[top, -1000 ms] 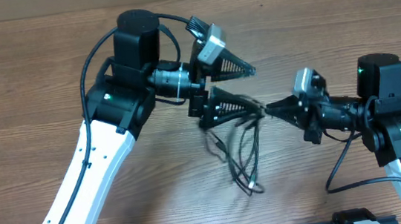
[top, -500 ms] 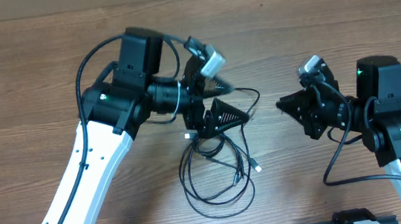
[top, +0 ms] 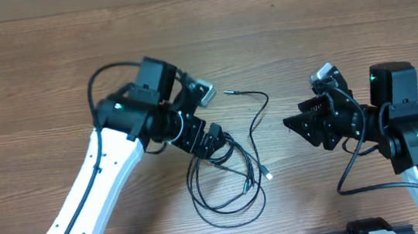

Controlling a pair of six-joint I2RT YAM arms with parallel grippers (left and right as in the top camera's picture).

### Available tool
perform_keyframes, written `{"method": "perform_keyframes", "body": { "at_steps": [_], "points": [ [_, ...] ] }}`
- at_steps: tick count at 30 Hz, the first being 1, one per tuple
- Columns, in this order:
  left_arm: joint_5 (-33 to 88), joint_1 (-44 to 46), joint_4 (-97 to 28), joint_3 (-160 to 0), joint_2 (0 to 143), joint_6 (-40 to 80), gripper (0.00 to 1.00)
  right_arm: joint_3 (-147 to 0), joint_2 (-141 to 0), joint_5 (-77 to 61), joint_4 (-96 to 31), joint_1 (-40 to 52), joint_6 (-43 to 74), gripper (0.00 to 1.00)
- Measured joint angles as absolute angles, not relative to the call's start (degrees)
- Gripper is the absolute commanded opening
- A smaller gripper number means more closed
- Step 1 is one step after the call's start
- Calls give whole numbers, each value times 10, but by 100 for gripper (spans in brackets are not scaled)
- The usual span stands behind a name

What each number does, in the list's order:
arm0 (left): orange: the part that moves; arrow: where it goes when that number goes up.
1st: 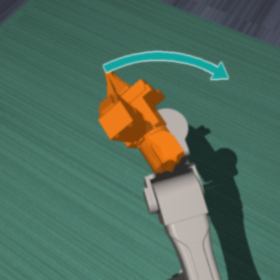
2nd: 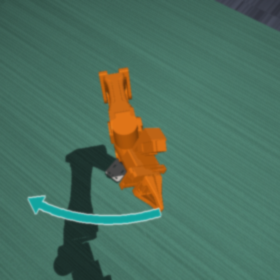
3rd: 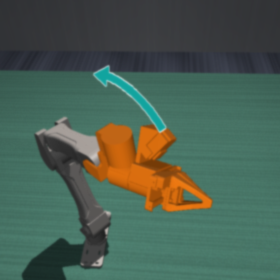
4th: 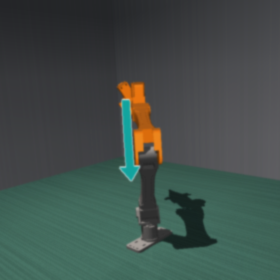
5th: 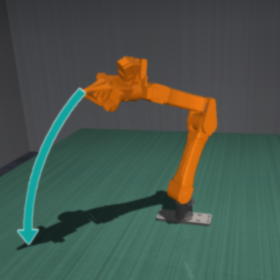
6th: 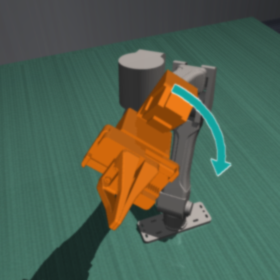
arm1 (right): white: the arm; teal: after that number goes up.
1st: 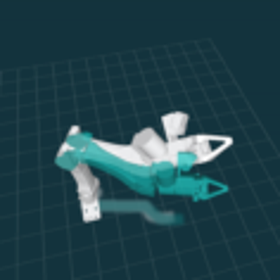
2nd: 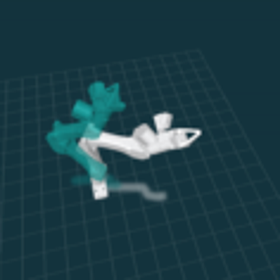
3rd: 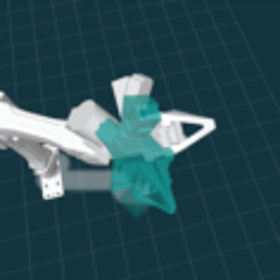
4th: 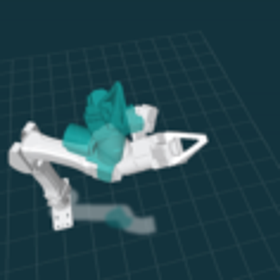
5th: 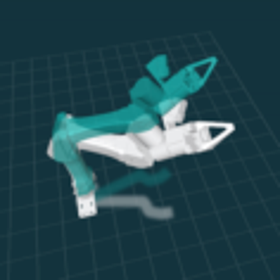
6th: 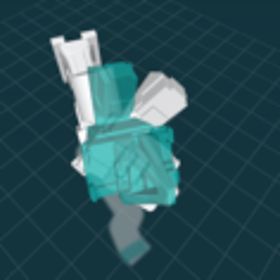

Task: Untangle cables

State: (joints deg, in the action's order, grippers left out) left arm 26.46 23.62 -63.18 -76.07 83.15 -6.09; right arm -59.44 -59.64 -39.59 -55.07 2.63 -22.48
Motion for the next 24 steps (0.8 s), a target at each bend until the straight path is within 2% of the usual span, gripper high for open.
{"method": "perform_keyframes", "body": {
  "at_steps": [2, 4, 5, 7, 12, 13, 14, 15, 16, 17, 24],
  "points": [
    [256, 236, -612, -728, 832, -42, 95, -594, -596, -396, -551, 26, -224, 50],
    [249, 236, -590, -693, 832, -17, 81, -594, -596, -396, -552, 26, -224, 49],
    [247, 236, -582, -679, 832, -7, 71, -594, -596, -396, -552, 26, -224, 49],
    [244, 236, -567, -656, 832, 14, 44, -594, -596, -396, -552, 26, -223, 49],
    [242, 236, -539, -615, 832, 72, 11, -594, -596, -396, -552, 26, -223, 49],
    [242, 236, -535, -610, 832, 83, 19, -594, -596, -396, -551, 26, -223, 49],
    [241, 238, -532, -607, 832, 93, 36, -594, -596, -396, -552, 26, -223, 49],
    [241, 240, -528, -606, 832, 102, 68, -594, -596, -396, -551, 26, -223, 49],
    [242, 243, -524, -606, 832, 114, 92, -594, -596, -396, -552, 26, -223, 49],
    [243, 248, -520, -606, 832, 124, 100, -594, -596, -396, -552, 26, -223, 48],
    [258, 266, -489, -604, 832, 192, 100, -594, -607, -396, -554, 26, -223, 47]
  ]
}}
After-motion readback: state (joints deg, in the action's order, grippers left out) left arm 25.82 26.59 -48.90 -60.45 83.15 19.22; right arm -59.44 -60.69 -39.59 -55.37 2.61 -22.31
